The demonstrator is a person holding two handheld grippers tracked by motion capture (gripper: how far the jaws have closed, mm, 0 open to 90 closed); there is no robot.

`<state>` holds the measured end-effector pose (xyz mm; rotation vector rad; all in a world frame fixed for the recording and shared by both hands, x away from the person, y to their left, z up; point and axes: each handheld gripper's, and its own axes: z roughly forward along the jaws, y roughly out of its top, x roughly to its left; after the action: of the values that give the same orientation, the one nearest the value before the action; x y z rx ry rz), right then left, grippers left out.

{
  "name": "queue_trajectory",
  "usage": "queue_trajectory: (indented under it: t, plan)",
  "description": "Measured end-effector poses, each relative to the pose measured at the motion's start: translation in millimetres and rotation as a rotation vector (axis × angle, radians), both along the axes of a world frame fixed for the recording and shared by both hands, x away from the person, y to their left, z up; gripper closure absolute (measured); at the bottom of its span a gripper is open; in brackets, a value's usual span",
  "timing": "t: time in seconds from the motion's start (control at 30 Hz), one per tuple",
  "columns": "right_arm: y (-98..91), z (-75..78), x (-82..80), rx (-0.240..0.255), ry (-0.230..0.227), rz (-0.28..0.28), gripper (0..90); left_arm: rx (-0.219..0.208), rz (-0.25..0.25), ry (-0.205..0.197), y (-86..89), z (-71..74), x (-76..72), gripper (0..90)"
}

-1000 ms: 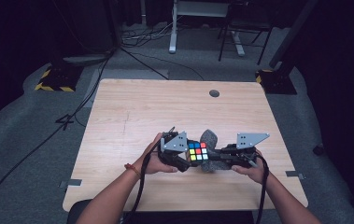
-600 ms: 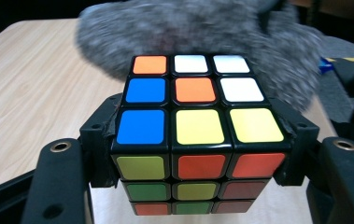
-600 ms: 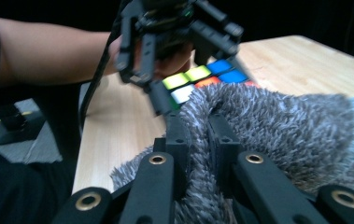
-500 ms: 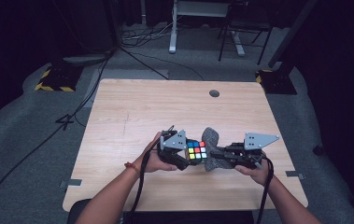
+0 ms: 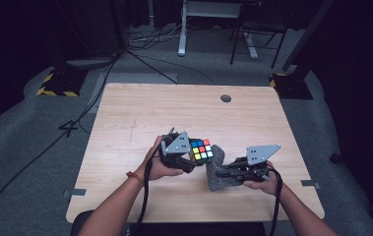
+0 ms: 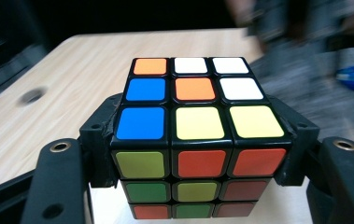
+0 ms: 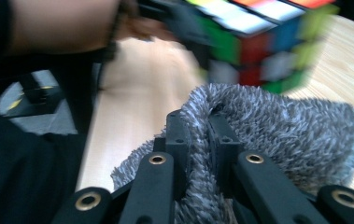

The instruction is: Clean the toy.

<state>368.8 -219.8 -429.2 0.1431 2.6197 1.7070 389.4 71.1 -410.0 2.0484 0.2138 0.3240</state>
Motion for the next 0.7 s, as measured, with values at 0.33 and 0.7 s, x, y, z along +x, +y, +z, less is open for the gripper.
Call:
queue_trajectory:
  t: [0.33, 0.7]
  plan:
    - [-8.5, -1.5, 18.6, -0.105, -0.027, -0.212, 80.0, 0.167, -0.008, 0.066, 3.0, -22.7, 2.6, 33.2]
    - [-21.3, -22.5, 25.1, -0.226, 0.005, -0.276, 79.0, 0.185, -0.042, 0.132, 0.2, -49.8, -6.0, 33.2]
